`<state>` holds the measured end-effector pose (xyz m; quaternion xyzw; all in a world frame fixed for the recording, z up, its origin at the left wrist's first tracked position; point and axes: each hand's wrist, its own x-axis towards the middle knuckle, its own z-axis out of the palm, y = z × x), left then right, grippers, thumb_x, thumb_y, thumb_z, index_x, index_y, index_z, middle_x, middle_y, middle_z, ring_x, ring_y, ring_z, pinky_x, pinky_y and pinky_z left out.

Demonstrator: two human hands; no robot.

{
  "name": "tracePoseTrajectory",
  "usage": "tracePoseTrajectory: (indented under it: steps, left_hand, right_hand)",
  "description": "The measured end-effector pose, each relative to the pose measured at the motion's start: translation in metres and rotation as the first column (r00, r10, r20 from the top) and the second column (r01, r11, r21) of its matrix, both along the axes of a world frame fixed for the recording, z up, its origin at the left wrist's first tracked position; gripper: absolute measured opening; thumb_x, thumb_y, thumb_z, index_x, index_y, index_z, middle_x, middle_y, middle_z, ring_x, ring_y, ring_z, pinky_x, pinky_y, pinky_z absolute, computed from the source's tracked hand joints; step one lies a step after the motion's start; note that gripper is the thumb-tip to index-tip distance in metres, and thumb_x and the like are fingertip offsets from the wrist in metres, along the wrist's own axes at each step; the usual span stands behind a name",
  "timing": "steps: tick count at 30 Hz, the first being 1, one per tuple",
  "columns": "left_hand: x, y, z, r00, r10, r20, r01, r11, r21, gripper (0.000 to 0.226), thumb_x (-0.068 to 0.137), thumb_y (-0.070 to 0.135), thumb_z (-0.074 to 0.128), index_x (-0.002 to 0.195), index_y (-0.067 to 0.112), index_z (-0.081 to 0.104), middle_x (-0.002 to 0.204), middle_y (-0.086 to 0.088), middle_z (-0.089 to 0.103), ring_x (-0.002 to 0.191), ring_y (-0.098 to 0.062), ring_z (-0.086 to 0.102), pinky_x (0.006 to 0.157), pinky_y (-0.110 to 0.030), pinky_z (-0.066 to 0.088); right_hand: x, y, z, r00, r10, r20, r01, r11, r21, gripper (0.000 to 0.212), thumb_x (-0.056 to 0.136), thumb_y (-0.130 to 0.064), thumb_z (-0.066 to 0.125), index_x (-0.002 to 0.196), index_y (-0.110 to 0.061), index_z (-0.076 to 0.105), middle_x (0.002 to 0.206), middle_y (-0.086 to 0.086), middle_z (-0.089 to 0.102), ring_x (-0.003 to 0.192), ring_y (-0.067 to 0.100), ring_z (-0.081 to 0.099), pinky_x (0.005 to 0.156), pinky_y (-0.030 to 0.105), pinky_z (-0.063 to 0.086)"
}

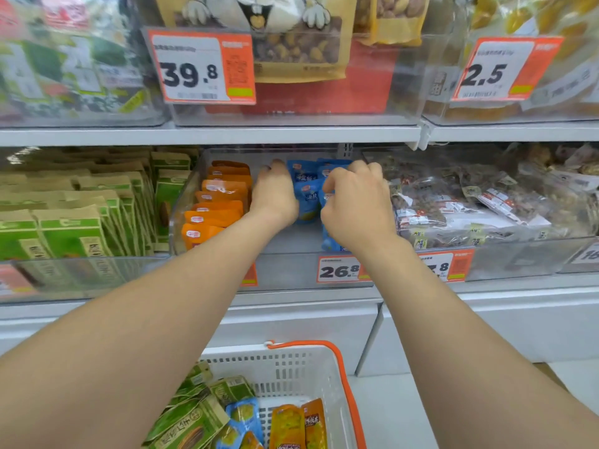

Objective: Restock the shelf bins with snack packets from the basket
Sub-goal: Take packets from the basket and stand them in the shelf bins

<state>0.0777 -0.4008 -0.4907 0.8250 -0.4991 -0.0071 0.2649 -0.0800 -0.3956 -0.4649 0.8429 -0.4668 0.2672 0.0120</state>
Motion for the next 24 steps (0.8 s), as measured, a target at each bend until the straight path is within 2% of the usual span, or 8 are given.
tracePoseTrajectory:
  steps: [2, 4, 8, 12, 15, 17, 21, 24]
  left_hand:
    - [0.0, 0.027, 0.006, 0.991, -0.041, 0.129, 0.042, 0.999, 0.001, 0.07, 0.083, -0.003, 0.076, 0.143, 0.0, 0.042, 0.14, -0.026, 0.046, 0.123, -0.043, 0.056, 0.095, -0.041, 0.049]
    - [0.003, 0.053, 0.011, 0.978, -0.093, 0.187, 0.097, 0.995, -0.017, 0.067, 0.082, -0.006, 0.074, 0.142, 0.001, 0.045, 0.138, -0.025, 0.045, 0.12, -0.044, 0.056, 0.094, -0.044, 0.048]
    - [0.013, 0.106, 0.009, 0.923, -0.18, 0.34, 0.233, 0.965, -0.122, 0.035, 0.084, -0.003, 0.066, 0.116, 0.011, 0.066, 0.117, -0.015, 0.06, 0.11, -0.039, 0.054, 0.083, -0.044, 0.042]
    - [0.021, 0.16, -0.008, 0.839, -0.237, 0.49, 0.408, 0.87, -0.278, 0.017, 0.079, 0.004, 0.062, 0.093, 0.013, 0.066, 0.096, -0.009, 0.059, 0.094, -0.036, 0.052, 0.075, -0.048, 0.044]
    - [0.027, 0.205, -0.028, 0.778, -0.284, 0.56, 0.477, 0.847, -0.234, 0.006, 0.085, 0.013, 0.057, 0.088, 0.011, 0.062, 0.09, -0.009, 0.056, 0.086, -0.034, 0.05, 0.07, -0.045, 0.04]
    - [0.034, 0.235, -0.05, 0.765, -0.361, 0.533, 0.504, 0.851, -0.146, 0.006, 0.085, 0.014, 0.057, 0.088, 0.012, 0.061, 0.086, -0.006, 0.057, 0.083, -0.03, 0.051, 0.066, -0.04, 0.038]
    - [0.043, 0.275, -0.101, 0.836, -0.468, 0.286, 0.442, 0.884, 0.155, 0.012, 0.084, 0.026, 0.053, 0.09, 0.02, 0.062, 0.086, 0.0, 0.065, 0.083, -0.03, 0.061, 0.07, -0.04, 0.048]
    - [0.033, 0.286, -0.126, 0.884, -0.462, 0.069, 0.409, 0.837, 0.365, 0.006, 0.092, 0.026, 0.054, 0.094, 0.027, 0.06, 0.097, 0.001, 0.067, 0.09, -0.027, 0.064, 0.073, -0.038, 0.052]
  right_hand:
    - [0.003, 0.016, 0.006, 0.999, 0.055, -0.002, -0.055, 0.998, -0.009, 0.031, 0.085, -0.008, 0.053, 0.109, -0.014, 0.071, 0.111, 0.01, 0.066, 0.111, 0.036, 0.05, 0.087, 0.043, 0.043]
    - [0.006, 0.033, 0.009, 0.996, 0.081, 0.024, -0.082, 0.996, 0.04, 0.03, 0.083, -0.007, 0.052, 0.104, -0.015, 0.073, 0.103, 0.009, 0.07, 0.104, 0.035, 0.057, 0.078, 0.039, 0.048]
    - [0.01, 0.067, 0.003, 0.993, 0.106, 0.059, -0.115, 0.977, 0.178, 0.03, 0.08, -0.017, 0.047, 0.093, -0.019, 0.073, 0.095, 0.01, 0.068, 0.088, 0.036, 0.062, 0.067, 0.035, 0.048]
    - [0.015, 0.108, -0.003, 0.971, 0.219, -0.095, -0.181, 0.936, 0.303, 0.013, 0.08, -0.018, 0.05, 0.079, -0.014, 0.063, 0.077, 0.012, 0.058, 0.078, 0.037, 0.052, 0.066, 0.035, 0.045]
    - [0.018, 0.14, -0.018, 0.881, 0.385, -0.276, -0.219, 0.847, 0.485, 0.019, 0.082, -0.011, 0.054, 0.079, -0.009, 0.072, 0.073, 0.013, 0.07, 0.069, 0.03, 0.064, 0.067, 0.036, 0.057]
    - [0.023, 0.153, -0.038, 0.807, 0.47, -0.358, -0.176, 0.77, 0.613, 0.024, 0.083, -0.011, 0.051, 0.081, -0.012, 0.075, 0.069, 0.01, 0.074, 0.059, 0.022, 0.07, 0.069, 0.037, 0.063]
    - [0.032, 0.168, -0.089, 0.677, 0.552, -0.486, -0.124, 0.737, 0.664, 0.028, 0.093, -0.021, 0.05, 0.102, -0.016, 0.076, 0.103, 0.007, 0.075, 0.096, 0.029, 0.07, 0.088, 0.047, 0.06]
    - [0.03, 0.173, -0.126, 0.637, 0.568, -0.521, -0.083, 0.722, 0.687, 0.03, 0.094, -0.018, 0.049, 0.108, -0.015, 0.075, 0.113, 0.008, 0.072, 0.101, 0.031, 0.068, 0.091, 0.046, 0.059]
